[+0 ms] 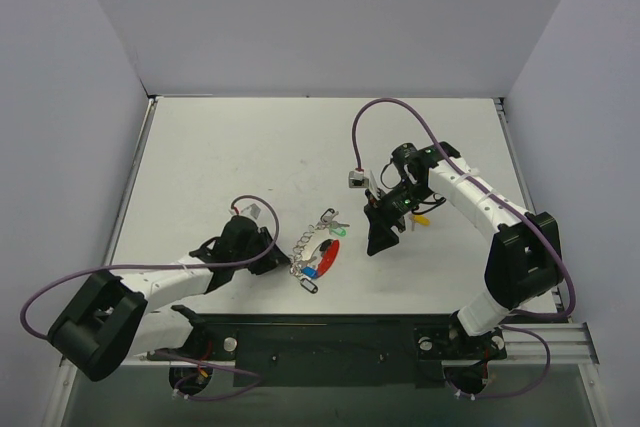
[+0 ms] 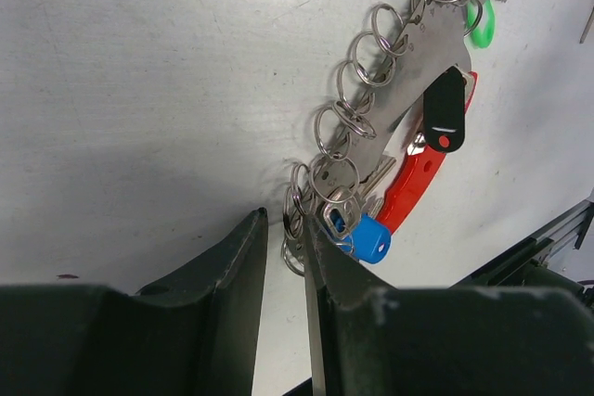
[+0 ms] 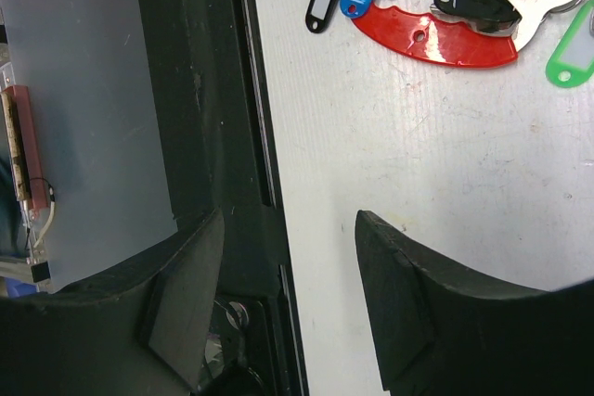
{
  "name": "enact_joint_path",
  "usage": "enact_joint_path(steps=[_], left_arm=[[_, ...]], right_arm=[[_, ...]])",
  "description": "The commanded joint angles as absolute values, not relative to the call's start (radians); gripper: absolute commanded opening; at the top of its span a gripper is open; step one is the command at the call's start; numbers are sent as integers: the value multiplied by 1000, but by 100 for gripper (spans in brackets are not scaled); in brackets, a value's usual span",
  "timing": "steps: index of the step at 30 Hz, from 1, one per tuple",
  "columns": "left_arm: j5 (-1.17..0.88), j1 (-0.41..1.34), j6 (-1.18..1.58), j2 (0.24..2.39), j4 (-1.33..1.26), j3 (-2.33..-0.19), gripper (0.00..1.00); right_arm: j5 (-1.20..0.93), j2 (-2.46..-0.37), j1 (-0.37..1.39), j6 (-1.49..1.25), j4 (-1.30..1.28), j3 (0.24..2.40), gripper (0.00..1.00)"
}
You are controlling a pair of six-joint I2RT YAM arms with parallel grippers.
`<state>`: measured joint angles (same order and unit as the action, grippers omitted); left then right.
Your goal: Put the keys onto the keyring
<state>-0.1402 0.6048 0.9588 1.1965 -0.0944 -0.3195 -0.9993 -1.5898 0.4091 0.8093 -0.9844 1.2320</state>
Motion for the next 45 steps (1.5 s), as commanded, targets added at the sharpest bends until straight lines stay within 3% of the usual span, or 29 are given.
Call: enact_joint_path(steps=[1,14,20,27,39,45], left_arm=[[-158,603,966,1216,-140,-353,32],[-158,603,1002,1232,-195,-333,25],[-163,601,1006,1220,-206,-330,0],[-149,600,957,1145,-141,-371,0],[-196,612,406,1065,135,-719,0],[-215,658,70,1091,235,-942,0]], right_arm=[[-1012,-1585,411,825,-1025,1230,54],[-1012,-1578,411,825,-1025,1230,54],[-1012,-1577,411,825,-1025,1230,54],[-1014,-1568,410,825,-1025,1230,54],[-1031,-1548,400,854,-1054,1242,54],[-1103,-1520,388,1107,-1247,1295,54]])
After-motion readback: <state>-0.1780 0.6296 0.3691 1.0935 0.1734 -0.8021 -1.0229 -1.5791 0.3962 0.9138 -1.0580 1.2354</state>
